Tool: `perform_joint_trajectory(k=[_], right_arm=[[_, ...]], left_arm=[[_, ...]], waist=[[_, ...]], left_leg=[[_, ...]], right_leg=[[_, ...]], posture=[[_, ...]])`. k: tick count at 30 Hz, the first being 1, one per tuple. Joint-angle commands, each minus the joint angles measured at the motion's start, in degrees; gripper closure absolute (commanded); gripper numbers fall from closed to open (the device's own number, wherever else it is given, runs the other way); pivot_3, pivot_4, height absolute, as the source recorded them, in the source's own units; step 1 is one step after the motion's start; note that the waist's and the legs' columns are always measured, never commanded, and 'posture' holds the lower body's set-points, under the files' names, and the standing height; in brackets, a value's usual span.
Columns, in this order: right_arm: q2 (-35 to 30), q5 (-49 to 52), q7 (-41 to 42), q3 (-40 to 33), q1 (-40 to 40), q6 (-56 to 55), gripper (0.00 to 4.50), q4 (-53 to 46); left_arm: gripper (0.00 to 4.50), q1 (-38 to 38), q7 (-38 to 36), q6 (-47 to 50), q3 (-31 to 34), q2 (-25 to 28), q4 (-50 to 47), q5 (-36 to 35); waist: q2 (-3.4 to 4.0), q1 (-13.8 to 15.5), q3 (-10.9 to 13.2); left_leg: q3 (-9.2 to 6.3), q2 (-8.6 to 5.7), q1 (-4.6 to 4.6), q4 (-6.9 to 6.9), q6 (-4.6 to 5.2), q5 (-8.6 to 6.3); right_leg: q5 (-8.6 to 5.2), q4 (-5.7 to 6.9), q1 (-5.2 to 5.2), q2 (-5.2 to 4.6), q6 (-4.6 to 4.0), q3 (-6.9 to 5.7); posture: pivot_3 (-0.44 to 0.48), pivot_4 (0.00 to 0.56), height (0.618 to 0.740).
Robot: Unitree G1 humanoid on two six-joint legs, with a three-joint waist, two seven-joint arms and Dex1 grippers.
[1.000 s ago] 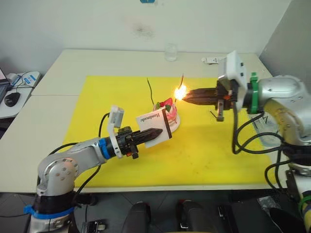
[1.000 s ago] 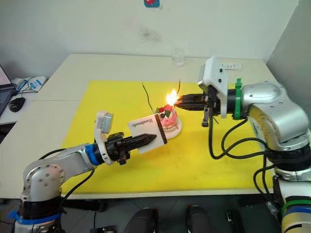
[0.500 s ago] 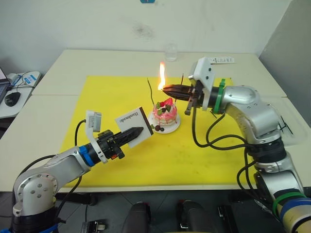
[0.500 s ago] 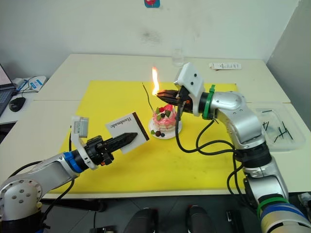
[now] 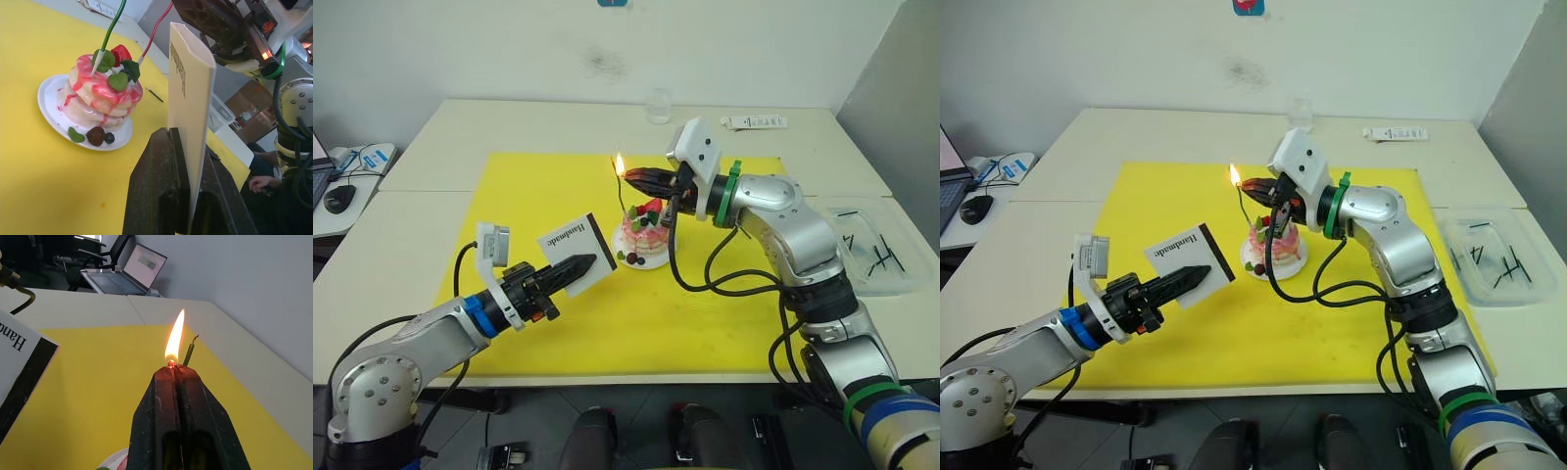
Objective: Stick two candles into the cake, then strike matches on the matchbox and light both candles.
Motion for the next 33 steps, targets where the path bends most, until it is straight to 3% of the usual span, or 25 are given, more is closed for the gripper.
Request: perform_joint_trajectory(k=[1,33], right_arm=[[0.5,-1.4,-1.0,-0.7,-2.4,-3.3,4.44,0.9],[3.1,-4.3,-1.7,-1.5,-5.5,-8.8,4.44,7.7]], left_arm=[[4.50,-0.2,-0.2,-1.2,0.0,0.7,-1.9,-1.4],[4.50,-0.3,-0.4,-1.8,-2.1,1.0,-2.2,-1.9]], waist=[[0.00,0.0,0.0],[0.01,0.0,0.0]], left_leg=[[0.00,0.00,0.00,0.00,0.00,0.00],[0.00,0.01,0.00,-0.03,0.00,0.00]], right_leg=[[0.00,0.00,0.00,0.00,0.00,0.00],[-0.02,-0.01,-0.01,0.00,-0.04,0.00]], posture=[[0.000,0.150,0.740],[0.000,0.150,0.740]])
